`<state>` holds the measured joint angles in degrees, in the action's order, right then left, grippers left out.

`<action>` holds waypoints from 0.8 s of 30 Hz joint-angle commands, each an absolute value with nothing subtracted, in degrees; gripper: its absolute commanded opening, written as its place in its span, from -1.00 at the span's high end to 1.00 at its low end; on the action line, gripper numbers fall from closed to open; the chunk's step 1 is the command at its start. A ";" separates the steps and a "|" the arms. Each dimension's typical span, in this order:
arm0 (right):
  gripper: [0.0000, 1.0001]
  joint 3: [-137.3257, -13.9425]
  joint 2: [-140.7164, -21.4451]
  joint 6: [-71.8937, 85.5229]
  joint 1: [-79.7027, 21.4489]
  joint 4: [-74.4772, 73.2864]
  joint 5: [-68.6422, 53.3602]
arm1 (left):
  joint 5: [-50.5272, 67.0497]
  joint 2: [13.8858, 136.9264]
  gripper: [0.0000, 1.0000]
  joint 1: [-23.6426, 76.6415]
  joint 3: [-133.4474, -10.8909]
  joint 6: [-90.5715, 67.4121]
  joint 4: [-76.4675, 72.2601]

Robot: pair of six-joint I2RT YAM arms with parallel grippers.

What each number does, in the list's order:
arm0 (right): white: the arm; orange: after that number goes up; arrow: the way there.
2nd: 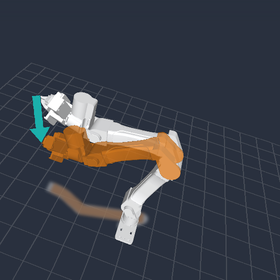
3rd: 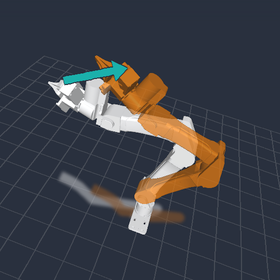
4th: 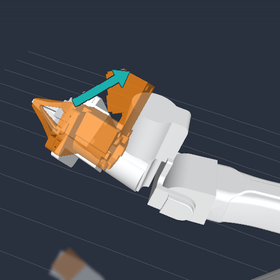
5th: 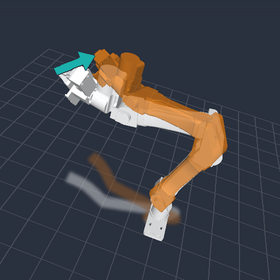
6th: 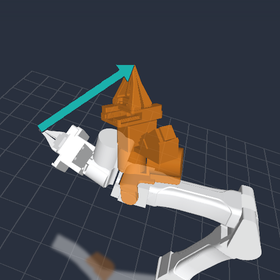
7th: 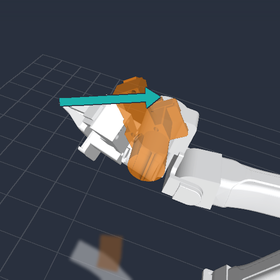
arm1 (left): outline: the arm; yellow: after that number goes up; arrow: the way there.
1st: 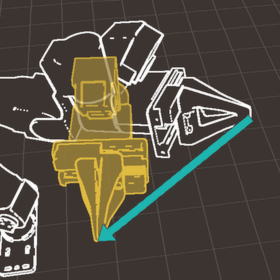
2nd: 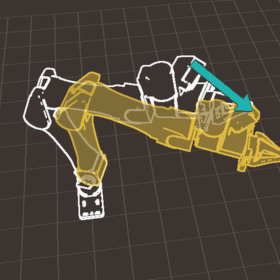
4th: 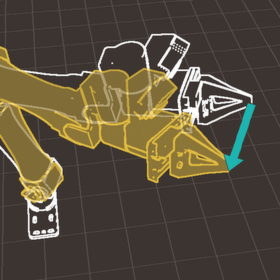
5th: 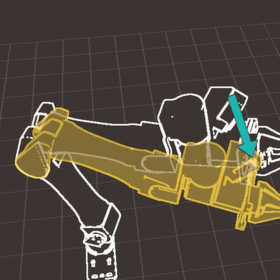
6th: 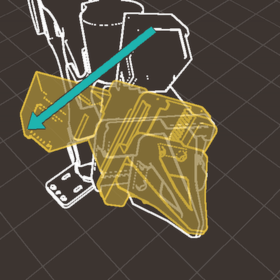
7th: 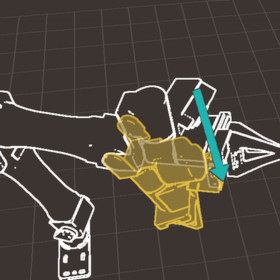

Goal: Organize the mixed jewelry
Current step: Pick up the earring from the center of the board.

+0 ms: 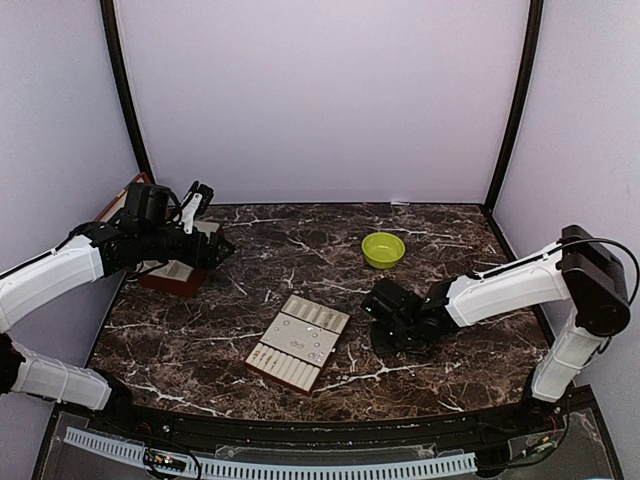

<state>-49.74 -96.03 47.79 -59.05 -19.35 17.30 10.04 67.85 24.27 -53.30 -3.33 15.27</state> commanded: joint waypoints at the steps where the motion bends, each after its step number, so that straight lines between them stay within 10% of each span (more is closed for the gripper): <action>1: 0.63 -51.19 -96.83 49.50 -60.38 -22.57 19.36 | 10.63 67.70 -0.68 24.08 -53.17 -2.63 15.95; 24: 0.74 -53.48 -99.74 48.81 -61.19 -24.41 21.17 | 10.81 67.31 -0.68 24.08 -53.04 -2.55 16.08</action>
